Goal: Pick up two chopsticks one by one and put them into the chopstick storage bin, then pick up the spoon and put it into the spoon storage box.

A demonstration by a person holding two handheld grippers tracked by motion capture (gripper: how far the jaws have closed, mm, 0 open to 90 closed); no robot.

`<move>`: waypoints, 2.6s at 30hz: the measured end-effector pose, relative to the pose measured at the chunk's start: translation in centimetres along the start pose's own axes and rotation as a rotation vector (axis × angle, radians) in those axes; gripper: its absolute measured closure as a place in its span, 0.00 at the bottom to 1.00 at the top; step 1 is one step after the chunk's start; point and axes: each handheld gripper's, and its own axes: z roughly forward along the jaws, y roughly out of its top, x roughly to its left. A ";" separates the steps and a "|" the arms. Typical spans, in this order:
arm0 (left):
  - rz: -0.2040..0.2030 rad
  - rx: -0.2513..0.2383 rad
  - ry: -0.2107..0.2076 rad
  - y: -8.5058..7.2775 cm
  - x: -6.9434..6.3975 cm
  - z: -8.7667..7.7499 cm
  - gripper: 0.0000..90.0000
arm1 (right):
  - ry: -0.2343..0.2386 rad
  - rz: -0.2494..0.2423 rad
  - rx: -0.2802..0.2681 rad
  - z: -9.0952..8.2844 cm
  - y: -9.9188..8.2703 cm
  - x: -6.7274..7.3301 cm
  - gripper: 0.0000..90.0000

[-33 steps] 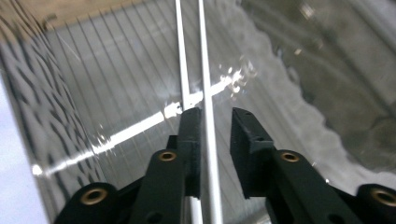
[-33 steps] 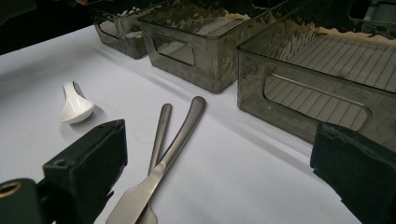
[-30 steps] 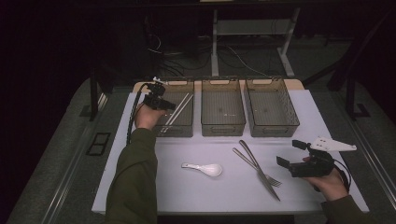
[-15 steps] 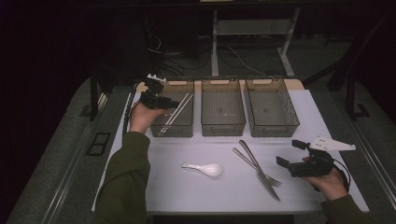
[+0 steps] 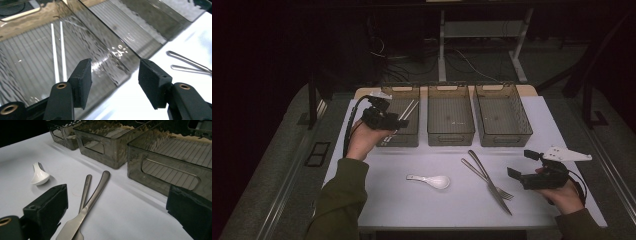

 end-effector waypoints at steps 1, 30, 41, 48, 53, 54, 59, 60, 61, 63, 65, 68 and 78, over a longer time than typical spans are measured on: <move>-0.001 -0.006 -0.004 -0.2 -0.2 -0.2 0.47 | 0.000 0.000 0.000 0.0 0.0 0.0 0.04; 0.056 -0.059 -0.143 -7.9 -6.4 -0.5 0.42 | 0.009 0.003 0.009 0.4 0.1 -0.1 0.04; 0.063 -0.058 -0.156 -9.7 -6.9 -0.1 0.42 | 0.000 0.000 0.007 0.2 0.1 -0.1 0.04; 0.063 -0.037 -0.159 -11.0 -7.0 0.4 0.42 | 0.001 0.006 0.011 0.2 0.0 0.0 0.04; 0.058 -0.022 -0.168 -11.8 -7.2 0.7 0.42 | 0.002 0.004 0.011 0.2 0.0 0.0 0.04; 0.061 -0.014 -0.169 -12.0 -7.2 0.9 0.42 | 0.002 0.004 0.012 0.2 0.0 -0.1 0.04; 0.072 0.005 -0.187 -12.3 -7.2 1.4 0.40 | 0.007 -0.004 0.017 0.4 0.0 0.0 0.04; 0.073 0.007 -0.189 -12.3 -7.2 1.5 0.40 | 0.009 -0.002 0.019 0.4 0.0 0.0 0.04; 0.079 0.011 -0.193 -12.3 -7.2 1.6 0.40 | 0.010 -0.002 0.022 0.4 0.0 0.0 0.04; 0.088 0.021 -0.197 -12.3 -7.3 1.9 0.40 | 0.010 -0.005 0.021 0.5 0.0 0.0 0.04; 0.097 0.026 -0.202 -12.3 -7.2 2.2 0.40 | 0.009 -0.004 0.018 0.5 0.0 0.0 0.04; 0.116 0.042 -0.211 -12.2 -7.1 2.7 0.40 | 0.007 0.000 0.016 0.5 0.1 0.0 0.04; 0.158 0.068 -0.240 -12.0 -7.5 3.6 0.40 | 0.012 -0.006 0.016 0.6 0.1 0.1 0.04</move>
